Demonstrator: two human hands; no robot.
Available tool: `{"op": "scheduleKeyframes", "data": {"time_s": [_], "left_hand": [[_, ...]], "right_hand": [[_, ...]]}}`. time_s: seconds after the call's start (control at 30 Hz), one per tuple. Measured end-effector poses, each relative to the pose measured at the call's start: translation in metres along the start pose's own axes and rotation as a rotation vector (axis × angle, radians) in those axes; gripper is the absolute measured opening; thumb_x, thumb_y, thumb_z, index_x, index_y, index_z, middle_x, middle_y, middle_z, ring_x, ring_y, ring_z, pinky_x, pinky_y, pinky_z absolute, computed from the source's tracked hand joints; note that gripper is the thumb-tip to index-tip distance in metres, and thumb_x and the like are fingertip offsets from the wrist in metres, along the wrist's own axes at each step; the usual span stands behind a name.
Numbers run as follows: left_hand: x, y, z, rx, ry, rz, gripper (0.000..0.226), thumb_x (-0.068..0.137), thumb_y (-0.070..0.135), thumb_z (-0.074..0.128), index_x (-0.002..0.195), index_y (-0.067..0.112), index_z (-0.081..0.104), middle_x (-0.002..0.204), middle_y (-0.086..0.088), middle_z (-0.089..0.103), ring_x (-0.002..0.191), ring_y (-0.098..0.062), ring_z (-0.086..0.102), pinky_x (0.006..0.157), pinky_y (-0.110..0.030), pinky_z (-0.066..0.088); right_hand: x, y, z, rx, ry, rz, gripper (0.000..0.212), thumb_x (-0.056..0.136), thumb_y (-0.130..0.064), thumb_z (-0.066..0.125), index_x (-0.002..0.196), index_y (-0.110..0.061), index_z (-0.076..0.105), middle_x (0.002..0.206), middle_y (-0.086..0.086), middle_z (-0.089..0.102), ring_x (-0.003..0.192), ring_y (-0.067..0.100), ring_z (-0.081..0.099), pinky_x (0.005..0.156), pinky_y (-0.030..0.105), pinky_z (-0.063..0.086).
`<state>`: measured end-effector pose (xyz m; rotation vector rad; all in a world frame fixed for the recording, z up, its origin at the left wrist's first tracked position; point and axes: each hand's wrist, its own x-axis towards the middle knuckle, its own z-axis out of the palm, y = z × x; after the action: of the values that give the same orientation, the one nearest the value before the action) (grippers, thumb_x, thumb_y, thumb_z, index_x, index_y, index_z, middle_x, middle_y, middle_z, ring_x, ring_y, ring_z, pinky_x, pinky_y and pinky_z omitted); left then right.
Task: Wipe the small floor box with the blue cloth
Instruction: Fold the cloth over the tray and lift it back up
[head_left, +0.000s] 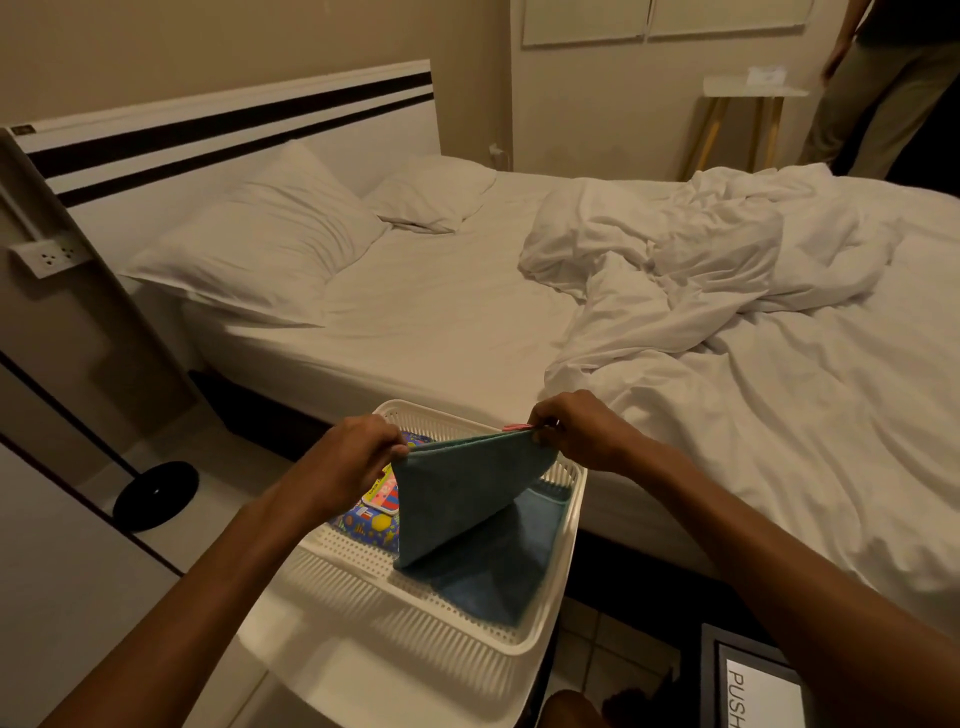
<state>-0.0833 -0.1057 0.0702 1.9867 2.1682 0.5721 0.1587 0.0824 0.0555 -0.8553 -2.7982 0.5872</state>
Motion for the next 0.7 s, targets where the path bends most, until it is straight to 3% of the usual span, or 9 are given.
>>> {"op": "scheduleKeyframes", "data": {"time_s": [0.13, 0.27, 0.33, 0.47, 0.6, 0.7], "left_hand": [[-0.009, -0.004, -0.002, 0.036, -0.016, -0.028, 0.035, 0.088, 0.048, 0.063, 0.082, 0.016, 0.073, 0.08, 0.004, 0.067, 0.072, -0.011, 0.063, 0.067, -0.039, 0.056], [-0.011, -0.002, -0.019, 0.044, 0.012, -0.031, 0.049, 0.073, 0.076, 0.059, 0.074, 0.028, 0.069, 0.074, 0.018, 0.064, 0.069, -0.001, 0.063, 0.06, -0.023, 0.056], [-0.009, 0.005, -0.03, 0.084, 0.05, -0.018, 0.042, 0.069, 0.071, 0.065, 0.073, 0.029, 0.07, 0.071, 0.022, 0.06, 0.064, 0.001, 0.061, 0.058, -0.023, 0.053], [-0.002, 0.02, -0.057, 0.075, 0.149, -0.012, 0.015, 0.071, 0.038, 0.085, 0.07, 0.027, 0.074, 0.068, 0.016, 0.065, 0.064, 0.001, 0.061, 0.06, -0.028, 0.055], [0.007, 0.035, -0.091, 0.121, 0.254, 0.044, 0.013, 0.069, 0.029, 0.088, 0.07, 0.021, 0.077, 0.069, 0.005, 0.072, 0.059, 0.001, 0.057, 0.056, -0.016, 0.039], [0.016, 0.044, -0.118, 0.147, 0.273, 0.066, 0.015, 0.072, 0.03, 0.085, 0.075, 0.018, 0.077, 0.073, 0.0, 0.074, 0.063, -0.008, 0.064, 0.057, -0.022, 0.049]], "right_hand": [[0.001, -0.006, -0.013, -0.004, -0.006, -0.037, 0.015, 0.091, -0.018, 0.068, 0.103, -0.013, 0.076, 0.097, 0.007, 0.074, 0.088, 0.021, 0.065, 0.084, 0.036, 0.054], [0.0, -0.014, -0.027, -0.012, -0.019, -0.06, 0.017, 0.086, -0.02, 0.074, 0.102, -0.014, 0.078, 0.097, 0.005, 0.075, 0.087, 0.017, 0.067, 0.083, 0.032, 0.054], [-0.001, -0.017, -0.034, -0.01, -0.016, -0.064, 0.018, 0.084, -0.02, 0.077, 0.1, -0.015, 0.078, 0.095, 0.005, 0.076, 0.085, 0.017, 0.067, 0.082, 0.034, 0.056], [-0.004, -0.025, -0.052, 0.002, 0.003, -0.07, 0.019, 0.083, -0.02, 0.078, 0.101, -0.014, 0.078, 0.096, 0.006, 0.076, 0.085, 0.019, 0.068, 0.082, 0.035, 0.057], [-0.006, -0.037, -0.08, -0.003, 0.041, -0.095, 0.018, 0.086, -0.018, 0.075, 0.103, -0.013, 0.077, 0.097, 0.006, 0.075, 0.086, 0.018, 0.067, 0.084, 0.036, 0.057], [-0.006, -0.048, -0.109, -0.017, 0.082, -0.114, 0.017, 0.089, -0.015, 0.071, 0.105, -0.013, 0.077, 0.099, 0.006, 0.075, 0.083, 0.015, 0.065, 0.081, 0.033, 0.055]]}}
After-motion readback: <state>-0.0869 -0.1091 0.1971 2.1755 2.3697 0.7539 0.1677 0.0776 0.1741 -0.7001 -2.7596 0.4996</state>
